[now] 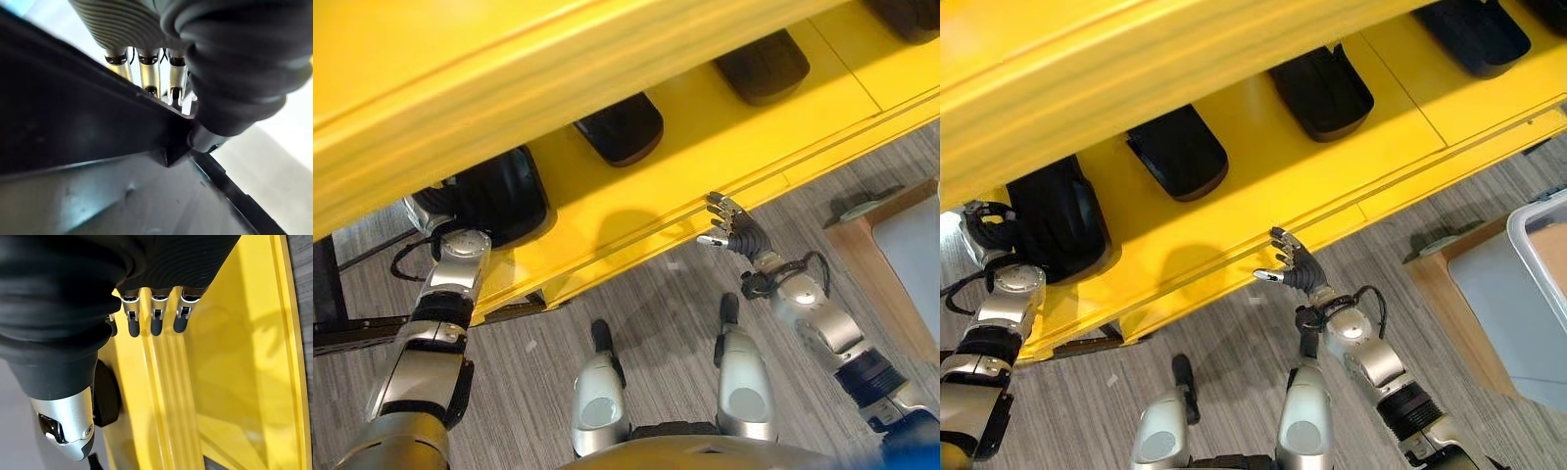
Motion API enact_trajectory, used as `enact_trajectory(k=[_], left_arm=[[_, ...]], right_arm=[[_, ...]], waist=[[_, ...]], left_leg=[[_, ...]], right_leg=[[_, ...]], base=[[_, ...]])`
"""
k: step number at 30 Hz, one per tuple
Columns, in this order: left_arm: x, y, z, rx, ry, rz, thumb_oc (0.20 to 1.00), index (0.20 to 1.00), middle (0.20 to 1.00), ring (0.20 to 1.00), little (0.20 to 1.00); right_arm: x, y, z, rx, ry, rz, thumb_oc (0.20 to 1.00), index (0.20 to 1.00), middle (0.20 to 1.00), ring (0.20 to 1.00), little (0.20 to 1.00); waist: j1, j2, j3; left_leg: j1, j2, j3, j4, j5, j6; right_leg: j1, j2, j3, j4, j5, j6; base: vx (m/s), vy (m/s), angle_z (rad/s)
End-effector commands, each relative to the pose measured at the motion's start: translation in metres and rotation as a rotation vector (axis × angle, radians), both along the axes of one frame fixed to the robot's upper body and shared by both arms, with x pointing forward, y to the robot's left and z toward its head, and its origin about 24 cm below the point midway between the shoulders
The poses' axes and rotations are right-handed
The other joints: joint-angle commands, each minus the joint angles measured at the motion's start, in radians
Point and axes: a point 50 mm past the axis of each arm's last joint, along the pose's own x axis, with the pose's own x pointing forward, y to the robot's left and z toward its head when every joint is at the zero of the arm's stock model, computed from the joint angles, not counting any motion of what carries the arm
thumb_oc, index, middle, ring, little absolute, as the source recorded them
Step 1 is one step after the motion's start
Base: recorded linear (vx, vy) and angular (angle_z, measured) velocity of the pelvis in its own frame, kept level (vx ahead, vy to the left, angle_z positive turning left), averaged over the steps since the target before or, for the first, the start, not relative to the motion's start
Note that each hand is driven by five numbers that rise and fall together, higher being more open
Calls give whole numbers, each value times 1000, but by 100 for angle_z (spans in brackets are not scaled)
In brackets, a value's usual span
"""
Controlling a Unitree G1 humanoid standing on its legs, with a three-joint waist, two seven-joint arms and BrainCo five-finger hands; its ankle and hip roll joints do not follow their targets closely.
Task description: Move parts from the plastic box to the shelf.
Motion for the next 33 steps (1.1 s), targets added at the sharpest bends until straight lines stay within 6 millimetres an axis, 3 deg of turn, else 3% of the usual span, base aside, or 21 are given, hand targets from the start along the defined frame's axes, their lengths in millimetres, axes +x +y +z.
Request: enact_trajectory(k=[1,14,33], left_arm=[[-5,30,49,94,-112,97,200,200,200,200,200],[4,38,92,97,-162,211,200,200,200,200,200],[-9,46,54,-2,-83,342,200,200,200,200,200]], right_arm=[[-1,13,20,78,-80,58,1000,1000,1000,1000,1000],[2,15,37,74,-119,78,1000,1000,1000,1000,1000],[-2,24,33,106,-108,85,1000,1000,1000,1000,1000]], waist=[[-2,-42,-27],[-29,-71,23],[-9,-82,23]], left_leg=[[-78,4,51,159,-52,63],[-157,13,70,221,-65,62],[-162,8,68,215,-66,61]], right_leg=[[14,0,15,113,-152,-17],[-72,17,35,155,-153,-22],[-73,17,15,154,-160,-26]], base=[[-49,9,-3],[-35,-1,-4],[-1,0,0]])
